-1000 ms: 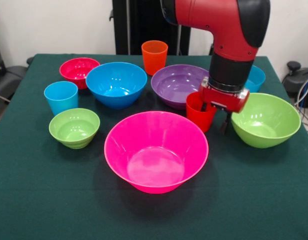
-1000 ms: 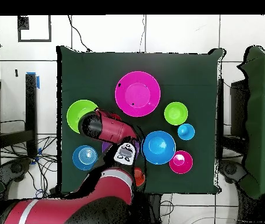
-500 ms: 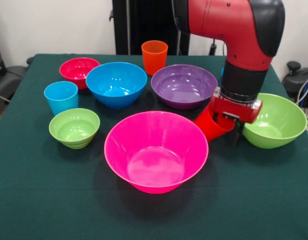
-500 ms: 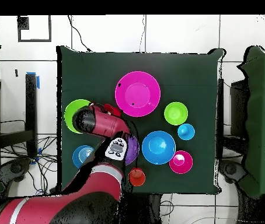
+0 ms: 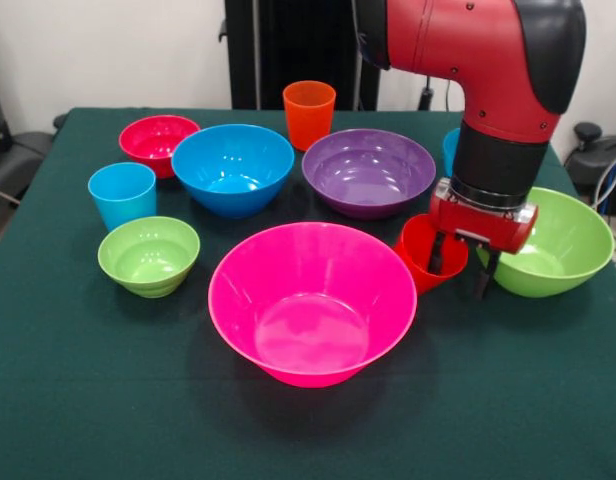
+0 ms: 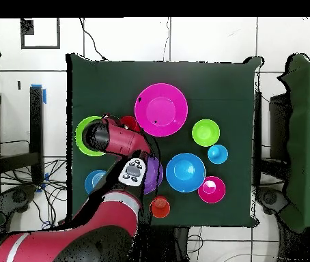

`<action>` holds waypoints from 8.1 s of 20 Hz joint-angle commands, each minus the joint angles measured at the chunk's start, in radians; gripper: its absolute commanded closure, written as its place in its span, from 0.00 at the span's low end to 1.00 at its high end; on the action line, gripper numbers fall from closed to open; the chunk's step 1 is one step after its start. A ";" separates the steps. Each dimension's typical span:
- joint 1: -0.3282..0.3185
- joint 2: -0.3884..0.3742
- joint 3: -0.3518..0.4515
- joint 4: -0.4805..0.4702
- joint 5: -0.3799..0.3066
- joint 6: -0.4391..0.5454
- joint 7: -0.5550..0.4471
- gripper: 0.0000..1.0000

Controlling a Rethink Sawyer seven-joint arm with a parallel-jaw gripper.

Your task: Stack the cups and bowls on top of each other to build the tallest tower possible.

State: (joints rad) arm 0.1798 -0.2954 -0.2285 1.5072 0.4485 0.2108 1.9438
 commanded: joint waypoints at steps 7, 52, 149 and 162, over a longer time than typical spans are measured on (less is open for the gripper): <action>-0.025 -0.017 0.087 -0.018 0.005 0.093 0.149 0.00; -0.083 -0.044 0.139 0.016 -0.045 0.038 0.091 0.00; -0.027 -0.006 0.031 -0.099 -0.053 0.058 0.121 0.00; -0.027 -0.025 0.016 -0.119 -0.056 0.056 0.116 0.00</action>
State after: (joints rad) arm 0.1496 -0.3239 -0.2609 1.3925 0.4400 0.2162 1.9559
